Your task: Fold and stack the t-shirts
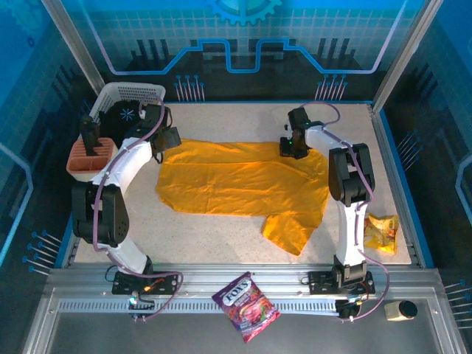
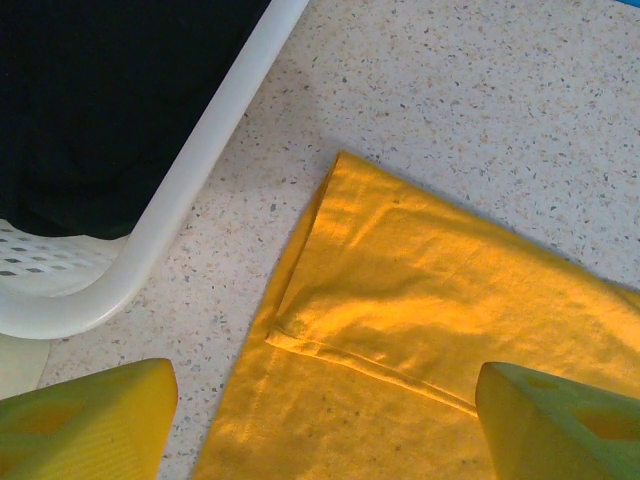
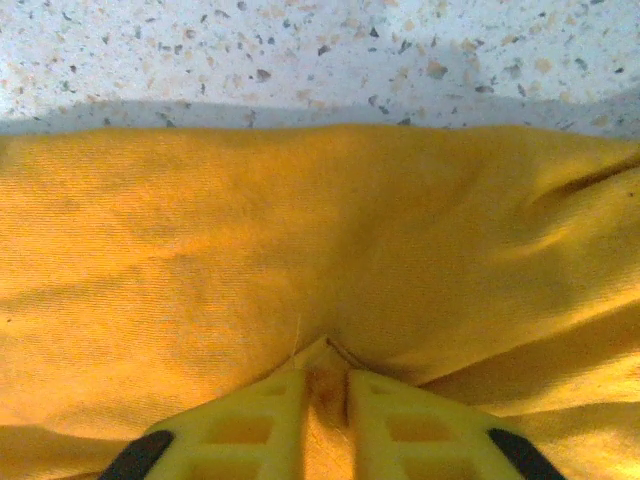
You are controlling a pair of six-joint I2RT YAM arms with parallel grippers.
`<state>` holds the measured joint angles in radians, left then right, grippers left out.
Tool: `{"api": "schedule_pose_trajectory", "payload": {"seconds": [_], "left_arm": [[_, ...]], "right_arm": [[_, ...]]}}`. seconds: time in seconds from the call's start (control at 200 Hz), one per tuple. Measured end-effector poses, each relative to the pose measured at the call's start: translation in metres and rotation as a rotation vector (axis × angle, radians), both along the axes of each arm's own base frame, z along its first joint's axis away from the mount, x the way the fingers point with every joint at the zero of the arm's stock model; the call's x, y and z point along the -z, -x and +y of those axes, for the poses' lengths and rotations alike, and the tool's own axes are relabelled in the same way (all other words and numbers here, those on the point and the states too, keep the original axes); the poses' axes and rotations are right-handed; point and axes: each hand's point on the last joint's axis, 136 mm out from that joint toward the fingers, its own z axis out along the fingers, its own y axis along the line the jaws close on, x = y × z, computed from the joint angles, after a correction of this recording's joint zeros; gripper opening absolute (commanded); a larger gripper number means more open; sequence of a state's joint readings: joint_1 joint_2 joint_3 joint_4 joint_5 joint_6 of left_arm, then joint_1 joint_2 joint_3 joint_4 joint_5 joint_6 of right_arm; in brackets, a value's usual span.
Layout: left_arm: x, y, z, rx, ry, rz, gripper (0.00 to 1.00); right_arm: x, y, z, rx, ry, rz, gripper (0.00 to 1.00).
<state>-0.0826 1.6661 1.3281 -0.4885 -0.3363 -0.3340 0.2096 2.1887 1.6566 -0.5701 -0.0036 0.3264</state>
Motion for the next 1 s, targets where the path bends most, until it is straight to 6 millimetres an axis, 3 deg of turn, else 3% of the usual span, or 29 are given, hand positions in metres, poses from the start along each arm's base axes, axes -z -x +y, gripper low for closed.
{"api": "schedule_pose_trajectory", "payload": {"seconds": [0.17,0.375,0.736,1.001], "left_arm": [[0.0,0.0,0.0,0.0,0.001,0.0,0.79],[0.0,0.0,-0.001,0.003,0.004,0.0,0.79],[0.0,0.002,-0.002,0.007,0.009,-0.003,0.79],[0.009,0.007,-0.002,0.01,0.013,0.006,0.79]], "right_arm": [[-0.003,-0.002,0.001,0.004,-0.003,-0.008,0.0],[-0.007,0.0,0.005,0.007,0.003,-0.017,0.0],[-0.041,0.046,0.024,0.074,-0.008,-0.077,0.0],[-0.009,0.09,0.058,0.164,-0.037,-0.04,0.0]]}}
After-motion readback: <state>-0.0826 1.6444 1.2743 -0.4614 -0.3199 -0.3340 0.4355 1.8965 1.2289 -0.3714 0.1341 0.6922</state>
